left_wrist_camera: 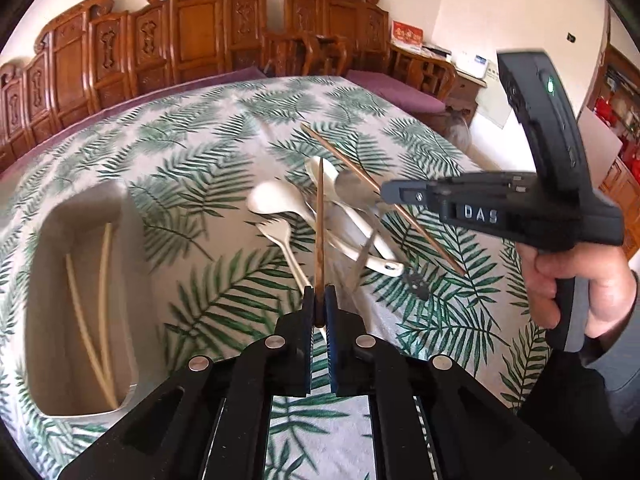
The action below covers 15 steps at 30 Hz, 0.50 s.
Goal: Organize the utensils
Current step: 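Carry the held chopsticks with both grippers over the grey tray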
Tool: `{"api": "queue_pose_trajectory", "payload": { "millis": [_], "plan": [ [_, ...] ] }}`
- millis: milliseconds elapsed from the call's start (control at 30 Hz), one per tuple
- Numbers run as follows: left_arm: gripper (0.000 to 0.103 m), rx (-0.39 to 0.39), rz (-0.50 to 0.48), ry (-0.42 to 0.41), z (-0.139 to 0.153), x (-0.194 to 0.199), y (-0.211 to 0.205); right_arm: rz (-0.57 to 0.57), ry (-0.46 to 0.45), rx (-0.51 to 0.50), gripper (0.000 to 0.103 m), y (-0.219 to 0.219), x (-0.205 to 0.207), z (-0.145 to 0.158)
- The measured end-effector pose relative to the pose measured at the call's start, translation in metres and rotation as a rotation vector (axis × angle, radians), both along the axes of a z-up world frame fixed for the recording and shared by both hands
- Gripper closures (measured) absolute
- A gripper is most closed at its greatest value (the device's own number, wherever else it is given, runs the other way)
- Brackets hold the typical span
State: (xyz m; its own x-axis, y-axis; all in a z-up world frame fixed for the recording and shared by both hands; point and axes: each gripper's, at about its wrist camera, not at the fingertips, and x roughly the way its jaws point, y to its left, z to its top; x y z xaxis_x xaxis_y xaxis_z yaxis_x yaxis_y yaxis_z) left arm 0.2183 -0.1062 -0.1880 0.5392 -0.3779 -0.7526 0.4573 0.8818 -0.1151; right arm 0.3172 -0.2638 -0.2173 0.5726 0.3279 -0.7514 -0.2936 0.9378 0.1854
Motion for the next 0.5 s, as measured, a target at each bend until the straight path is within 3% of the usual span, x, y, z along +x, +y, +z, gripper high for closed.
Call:
{"api": "queue_pose_trajectory", "payload": {
  "millis": [500],
  "plan": [
    [0.099,-0.044,0.156,-0.027,0.026,-0.007,0.062,0.017,-0.008,-0.009,0.097,0.018,-0.011,0.000]
  ]
}}
